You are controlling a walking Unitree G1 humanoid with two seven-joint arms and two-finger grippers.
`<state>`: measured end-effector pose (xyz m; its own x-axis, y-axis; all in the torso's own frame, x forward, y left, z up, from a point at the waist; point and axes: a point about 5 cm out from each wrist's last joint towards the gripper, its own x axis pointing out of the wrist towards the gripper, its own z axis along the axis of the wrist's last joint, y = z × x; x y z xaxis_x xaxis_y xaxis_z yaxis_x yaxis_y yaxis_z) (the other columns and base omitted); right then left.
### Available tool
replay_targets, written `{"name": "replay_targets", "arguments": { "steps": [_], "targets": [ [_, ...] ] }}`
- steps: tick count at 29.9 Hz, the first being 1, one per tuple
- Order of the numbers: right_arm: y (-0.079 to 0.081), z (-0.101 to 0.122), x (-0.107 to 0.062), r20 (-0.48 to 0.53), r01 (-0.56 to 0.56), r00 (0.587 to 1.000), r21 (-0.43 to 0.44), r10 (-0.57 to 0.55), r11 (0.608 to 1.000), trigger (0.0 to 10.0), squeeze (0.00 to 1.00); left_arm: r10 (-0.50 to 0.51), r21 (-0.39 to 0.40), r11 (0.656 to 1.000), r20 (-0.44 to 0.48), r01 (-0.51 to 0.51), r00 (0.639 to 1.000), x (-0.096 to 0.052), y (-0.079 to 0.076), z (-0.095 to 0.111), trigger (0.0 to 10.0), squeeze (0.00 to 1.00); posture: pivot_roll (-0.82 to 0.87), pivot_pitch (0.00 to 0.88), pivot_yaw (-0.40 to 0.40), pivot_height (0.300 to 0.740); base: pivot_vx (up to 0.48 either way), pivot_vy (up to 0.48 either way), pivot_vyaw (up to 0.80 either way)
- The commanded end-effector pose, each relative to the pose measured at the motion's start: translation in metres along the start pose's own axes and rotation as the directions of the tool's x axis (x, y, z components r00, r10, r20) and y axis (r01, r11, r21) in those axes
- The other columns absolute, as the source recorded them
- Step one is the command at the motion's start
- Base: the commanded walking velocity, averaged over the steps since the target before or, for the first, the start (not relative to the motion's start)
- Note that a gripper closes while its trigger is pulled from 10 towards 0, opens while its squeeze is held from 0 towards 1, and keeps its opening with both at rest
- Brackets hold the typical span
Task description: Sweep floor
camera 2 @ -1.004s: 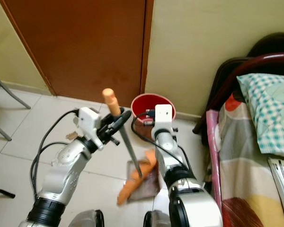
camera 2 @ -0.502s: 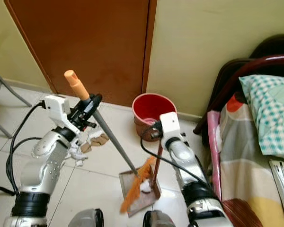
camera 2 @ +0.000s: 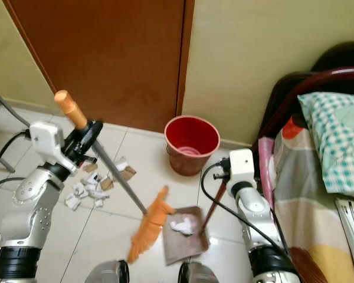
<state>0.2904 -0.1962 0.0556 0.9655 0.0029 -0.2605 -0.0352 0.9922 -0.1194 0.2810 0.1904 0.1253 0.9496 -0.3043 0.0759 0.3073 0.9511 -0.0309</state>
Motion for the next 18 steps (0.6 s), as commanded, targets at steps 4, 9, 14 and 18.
{"name": "replay_targets", "arguments": {
  "steps": [4,9,14,18],
  "targets": [
    [-0.019,-0.008,-0.014,-0.009,0.141,0.99,0.063,-0.141,0.988,10.0,0.0,0.081,0.069,0.995,-0.073,-0.076,0.994,-0.021,0.004,-0.022,10.0,0.0,0.05,0.118,-0.053,0.74,0.0,0.0,0.0],
    [-0.022,-0.008,-0.027,0.022,0.202,0.978,0.188,-0.209,0.961,10.0,0.0,0.073,0.118,0.991,-0.115,-0.06,0.991,-0.028,-0.006,-0.037,10.0,0.0,0.04,0.087,-0.049,0.74,0.0,0.0,0.0],
    [-0.021,-0.012,-0.034,0.003,0.239,0.969,0.22,-0.246,0.946,10.0,0.0,0.049,0.113,0.993,-0.099,-0.038,0.994,-0.027,-0.014,-0.038,10.0,0.0,0.04,0.065,-0.038,0.74,0.0,0.0,0.0],
    [-0.02,-0.014,-0.036,-0.015,0.25,0.967,0.234,-0.253,0.94,10.0,0.0,0.039,0.139,0.99,-0.073,-0.029,0.997,-0.024,-0.015,-0.034,10.0,0.0,0.03,0.057,-0.032,0.74,0.0,0.281,-0.37]
  ]
}}
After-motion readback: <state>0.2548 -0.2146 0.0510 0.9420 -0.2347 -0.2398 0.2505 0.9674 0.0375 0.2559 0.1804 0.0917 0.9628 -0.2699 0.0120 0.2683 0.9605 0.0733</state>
